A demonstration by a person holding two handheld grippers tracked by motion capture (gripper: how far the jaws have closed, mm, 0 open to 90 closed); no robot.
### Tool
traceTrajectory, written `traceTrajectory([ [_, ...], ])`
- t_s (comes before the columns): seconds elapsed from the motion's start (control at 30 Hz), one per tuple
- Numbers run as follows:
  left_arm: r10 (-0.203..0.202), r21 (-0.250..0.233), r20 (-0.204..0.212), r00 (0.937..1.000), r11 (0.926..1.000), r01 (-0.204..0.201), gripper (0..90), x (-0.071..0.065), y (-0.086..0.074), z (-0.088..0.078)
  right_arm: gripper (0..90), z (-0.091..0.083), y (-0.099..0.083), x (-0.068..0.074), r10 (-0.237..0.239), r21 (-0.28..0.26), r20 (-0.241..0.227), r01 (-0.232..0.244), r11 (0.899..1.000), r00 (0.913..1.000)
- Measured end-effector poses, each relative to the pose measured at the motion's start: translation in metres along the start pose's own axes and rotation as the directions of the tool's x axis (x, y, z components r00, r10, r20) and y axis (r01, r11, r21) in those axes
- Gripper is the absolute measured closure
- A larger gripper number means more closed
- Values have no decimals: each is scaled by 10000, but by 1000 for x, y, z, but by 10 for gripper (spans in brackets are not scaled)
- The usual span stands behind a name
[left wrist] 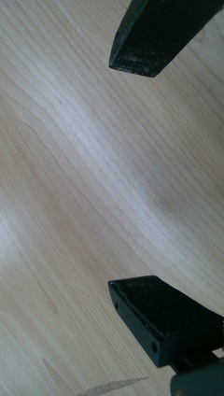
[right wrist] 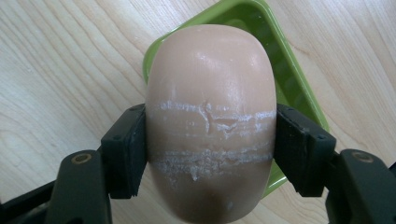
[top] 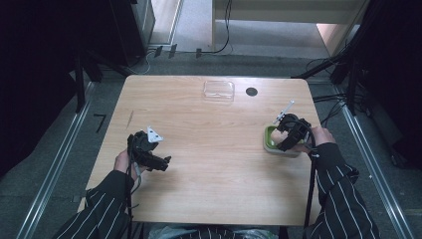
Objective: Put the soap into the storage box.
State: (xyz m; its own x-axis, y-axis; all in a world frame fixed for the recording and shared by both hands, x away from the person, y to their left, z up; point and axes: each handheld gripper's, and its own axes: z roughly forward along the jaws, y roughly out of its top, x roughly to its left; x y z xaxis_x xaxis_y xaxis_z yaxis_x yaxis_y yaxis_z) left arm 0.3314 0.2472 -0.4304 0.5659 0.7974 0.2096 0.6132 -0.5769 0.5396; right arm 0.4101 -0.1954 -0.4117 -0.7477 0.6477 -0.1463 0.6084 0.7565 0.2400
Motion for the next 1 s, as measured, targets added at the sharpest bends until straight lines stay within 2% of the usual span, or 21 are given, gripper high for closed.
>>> traceTrajectory([
  [0.3, -2, 45, -27, 10000, 10000, 2, 0, 0, 0, 0, 335, 3, 0, -8, -90, -32, -35, 90, 10000, 10000],
  [0.37, -1, 53, -24, 10000, 10000, 1, 0, 0, 0, 1, 335, 4, 0, -9, 8, -24, -36, -8, 10000, 10000],
  [0.4, 5, 56, -29, 10000, 10000, -5, 0, 0, 0, 1, 335, 6, 0, -13, -133, -94, -72, 132, 9999, 9999],
  [0.47, 22, 62, -19, 10000, 10000, -21, 0, 1, 0, 1, 335, 8, 1, -15, -113, -89, -149, 112, 9999, 9998],
  [0.7, 1, 58, -27, 10000, 10000, -1, 0, 1, 0, 1, 335, 18, 4, -18, -473, -76, -207, 471, 9989, 9987],
  [1.0, -56, 76, -4, 10000, 10000, 56, 0, 1, -1, 2, 335, 27, 4, -25, -634, -63, -343, 633, 9980, 9974],
])
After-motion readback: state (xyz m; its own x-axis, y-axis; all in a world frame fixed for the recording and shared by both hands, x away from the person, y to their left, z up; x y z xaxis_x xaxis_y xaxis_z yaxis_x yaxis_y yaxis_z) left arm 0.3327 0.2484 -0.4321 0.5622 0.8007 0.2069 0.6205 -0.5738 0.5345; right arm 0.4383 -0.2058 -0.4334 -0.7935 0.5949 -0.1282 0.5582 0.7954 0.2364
